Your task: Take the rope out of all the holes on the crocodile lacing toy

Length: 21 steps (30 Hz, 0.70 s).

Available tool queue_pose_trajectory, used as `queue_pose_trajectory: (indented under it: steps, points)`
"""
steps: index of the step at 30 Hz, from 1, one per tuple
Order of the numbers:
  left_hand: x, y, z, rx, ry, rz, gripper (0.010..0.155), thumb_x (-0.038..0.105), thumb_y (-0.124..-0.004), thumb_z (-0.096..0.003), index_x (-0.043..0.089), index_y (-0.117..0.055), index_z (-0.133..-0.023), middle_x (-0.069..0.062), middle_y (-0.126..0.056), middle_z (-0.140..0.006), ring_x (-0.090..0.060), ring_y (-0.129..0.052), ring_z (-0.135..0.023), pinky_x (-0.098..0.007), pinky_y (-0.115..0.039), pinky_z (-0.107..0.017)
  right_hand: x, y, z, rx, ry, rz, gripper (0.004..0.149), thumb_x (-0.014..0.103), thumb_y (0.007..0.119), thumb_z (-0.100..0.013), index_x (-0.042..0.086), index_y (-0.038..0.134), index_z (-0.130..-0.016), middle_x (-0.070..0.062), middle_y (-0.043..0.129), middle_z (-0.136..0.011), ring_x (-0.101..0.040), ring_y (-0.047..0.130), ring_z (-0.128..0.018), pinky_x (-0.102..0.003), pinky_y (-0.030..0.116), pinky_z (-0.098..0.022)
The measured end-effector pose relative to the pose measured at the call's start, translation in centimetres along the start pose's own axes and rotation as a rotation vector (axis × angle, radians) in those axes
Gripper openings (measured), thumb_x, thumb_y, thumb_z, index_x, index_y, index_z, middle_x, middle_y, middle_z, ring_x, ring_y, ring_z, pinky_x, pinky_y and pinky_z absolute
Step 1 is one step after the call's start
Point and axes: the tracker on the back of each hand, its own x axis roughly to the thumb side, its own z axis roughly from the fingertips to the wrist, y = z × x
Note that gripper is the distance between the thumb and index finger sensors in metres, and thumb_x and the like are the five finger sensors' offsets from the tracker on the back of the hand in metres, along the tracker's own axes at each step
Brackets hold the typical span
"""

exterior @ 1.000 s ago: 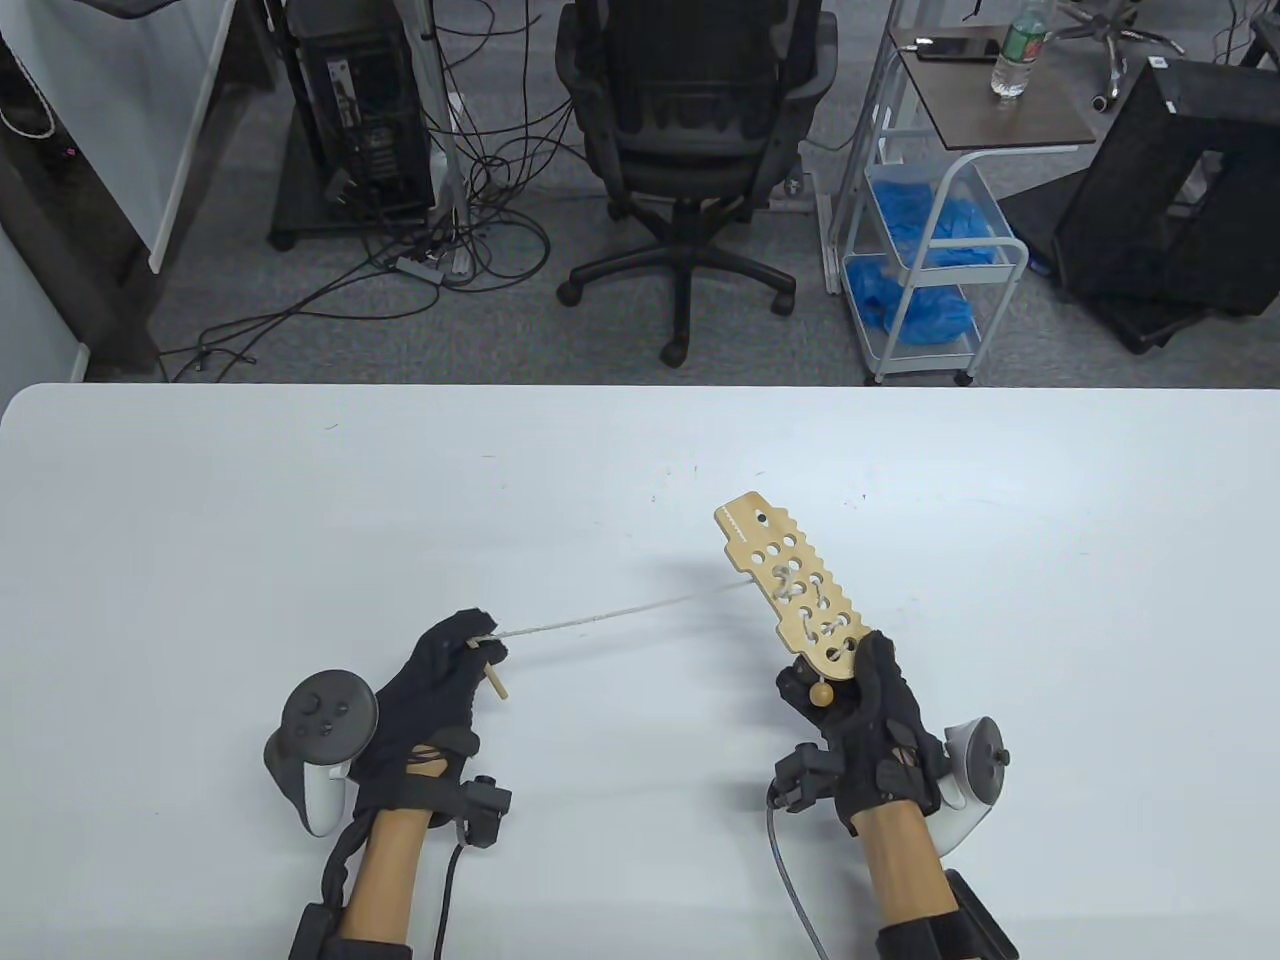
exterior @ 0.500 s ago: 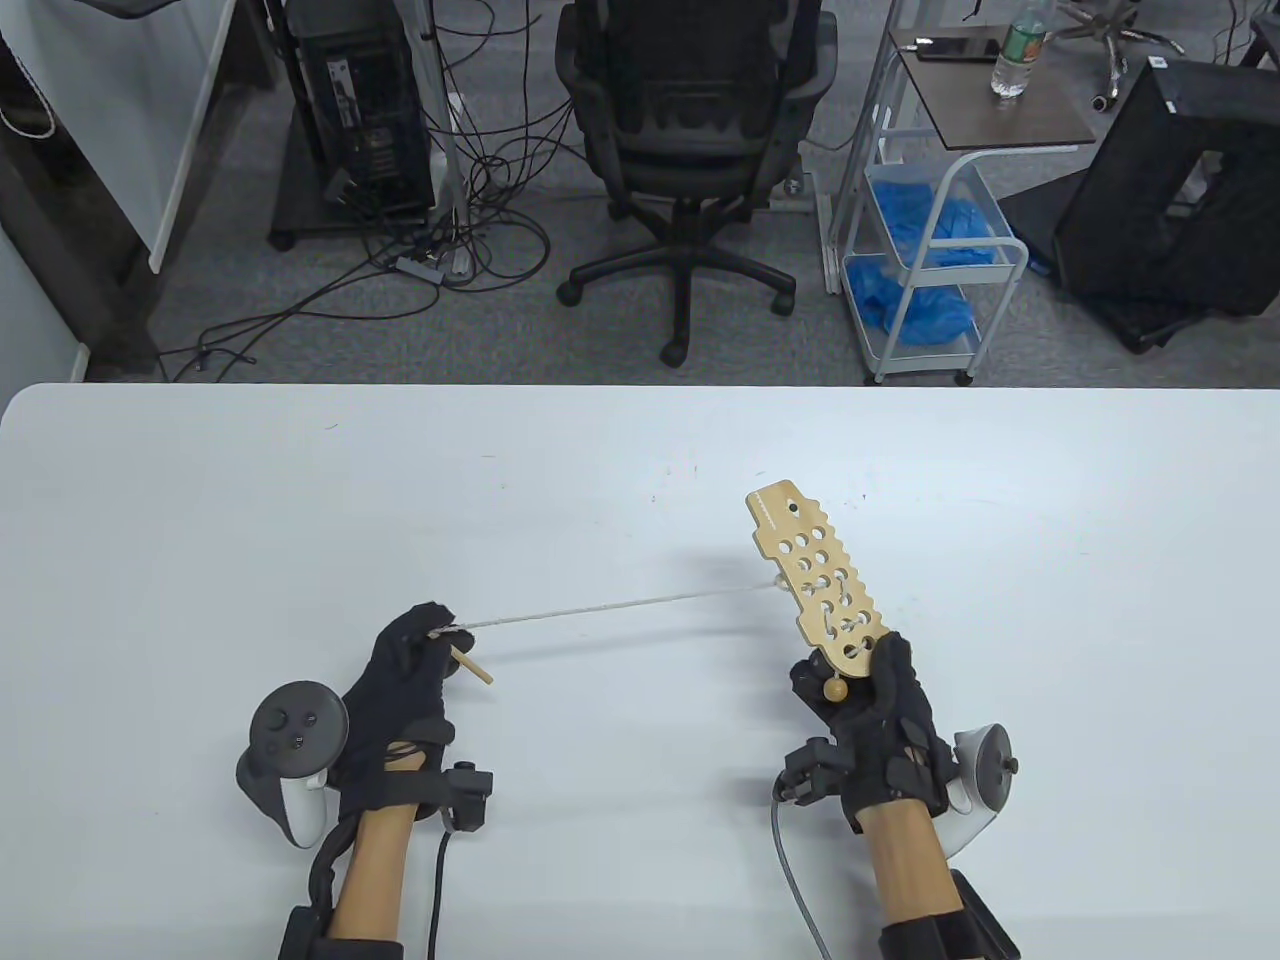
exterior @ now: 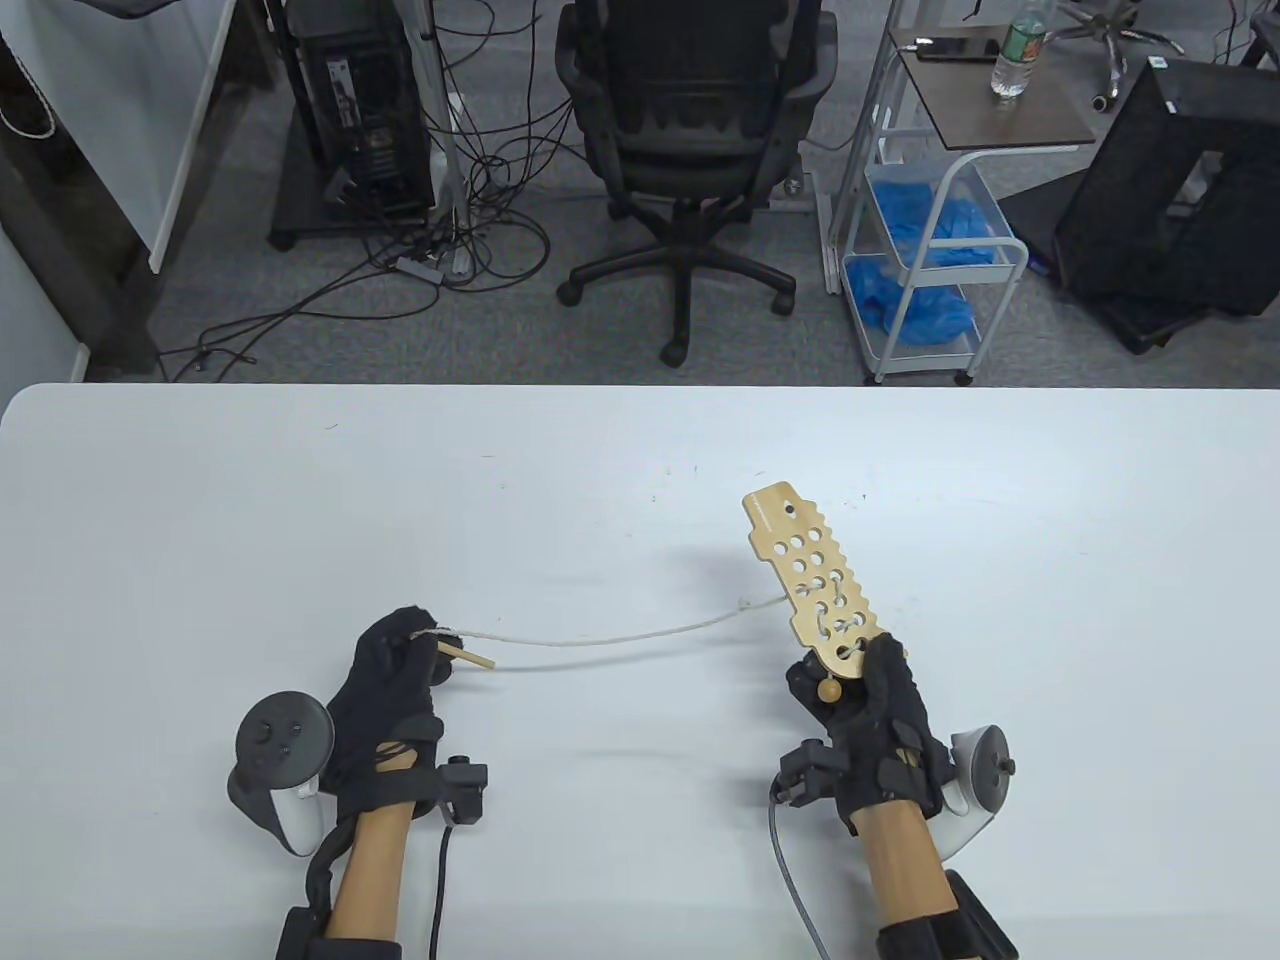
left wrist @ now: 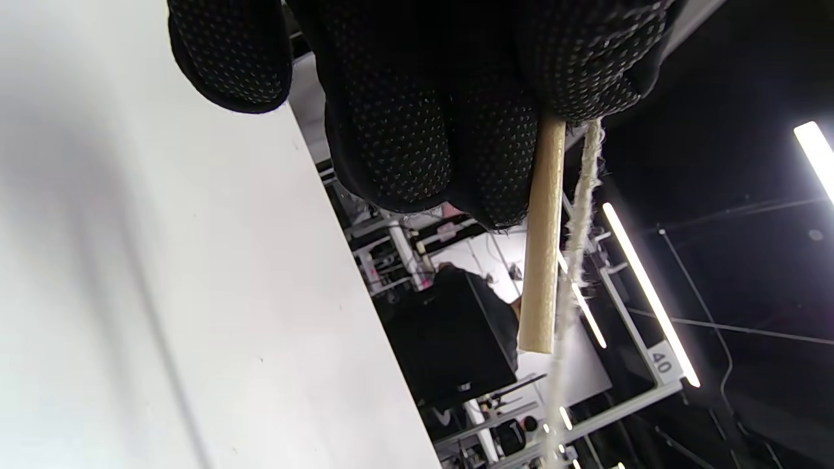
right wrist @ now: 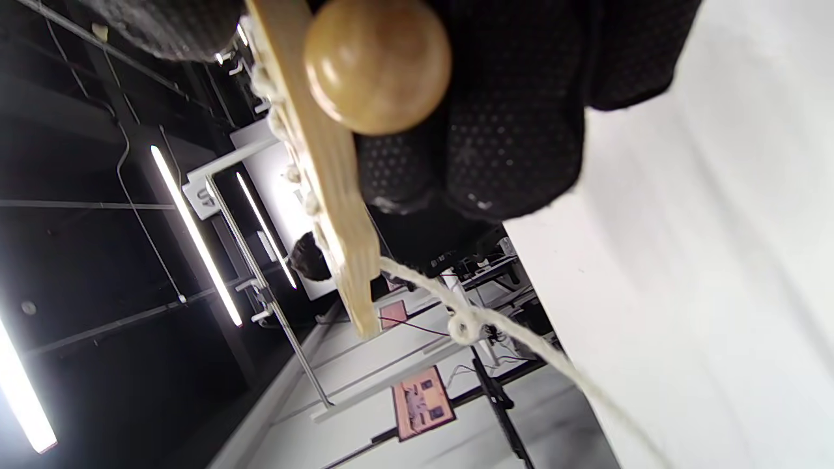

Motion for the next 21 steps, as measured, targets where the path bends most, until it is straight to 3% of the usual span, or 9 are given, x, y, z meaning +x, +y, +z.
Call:
queue_pose_trajectory:
  steps: [12,21]
  points:
    - [2.5,-3.4,1.4,-0.12,-0.134,0.003,0.042,0.047,-0.083,-0.0445,0.039,-0.085,-0.086,0.012,-0.107,-0.059,-0.009,-0.103,-0.05,-0.051,-0.079,-0.062,-1.1,4.4,2.2,0.259,0.028,0.08,0.049,0.043,0.075,-0.045,0.007,0.077,-0.078,-0.019,0.095,-0.058,-0.039,0.099,-0.047,-0.063,0.071,-0.05]
    - [2.7,-5.8,1.9,-0.328,-0.122,0.174,0.041,0.041,-0.082,-0.0467,0.038,-0.085,-0.087,0.009,-0.108,-0.071,-0.013,-0.103,-0.061,-0.055,-0.077,-0.064,-1.6,6.4,3.4,0.369,0.021,0.092,0.048,0.043,0.076,-0.044,0.008,0.079,-0.077,-0.019,0.096,-0.058,-0.04,0.099,-0.046,-0.064,0.071,-0.049]
